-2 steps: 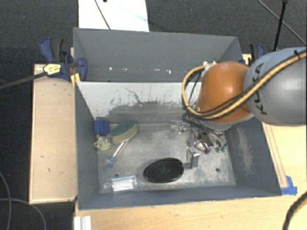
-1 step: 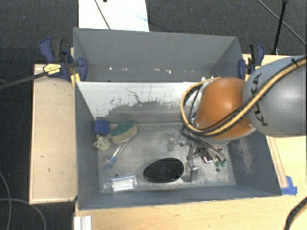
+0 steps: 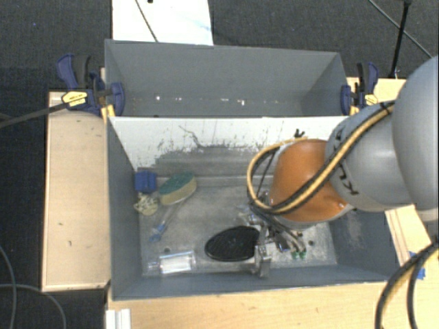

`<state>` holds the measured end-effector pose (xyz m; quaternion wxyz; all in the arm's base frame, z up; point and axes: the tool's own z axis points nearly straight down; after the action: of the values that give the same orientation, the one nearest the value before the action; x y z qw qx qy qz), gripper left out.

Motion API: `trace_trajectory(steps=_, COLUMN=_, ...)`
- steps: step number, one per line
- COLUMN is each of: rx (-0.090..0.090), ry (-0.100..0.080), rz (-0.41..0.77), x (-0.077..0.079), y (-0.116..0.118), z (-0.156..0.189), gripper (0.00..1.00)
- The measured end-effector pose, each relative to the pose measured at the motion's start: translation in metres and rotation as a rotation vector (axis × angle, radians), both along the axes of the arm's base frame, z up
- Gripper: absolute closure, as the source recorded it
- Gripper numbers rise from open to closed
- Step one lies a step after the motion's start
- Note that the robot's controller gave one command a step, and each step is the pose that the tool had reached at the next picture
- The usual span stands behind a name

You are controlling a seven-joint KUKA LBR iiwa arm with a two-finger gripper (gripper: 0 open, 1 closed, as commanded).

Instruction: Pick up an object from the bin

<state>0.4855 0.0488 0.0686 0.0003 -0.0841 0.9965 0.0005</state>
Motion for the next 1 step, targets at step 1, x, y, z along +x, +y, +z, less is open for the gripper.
trace_trajectory(steps=1, rx=0.000, ry=-0.002, rz=0.005, x=0.0005, y=-0.0001, z=0.0019, gripper=1.00)
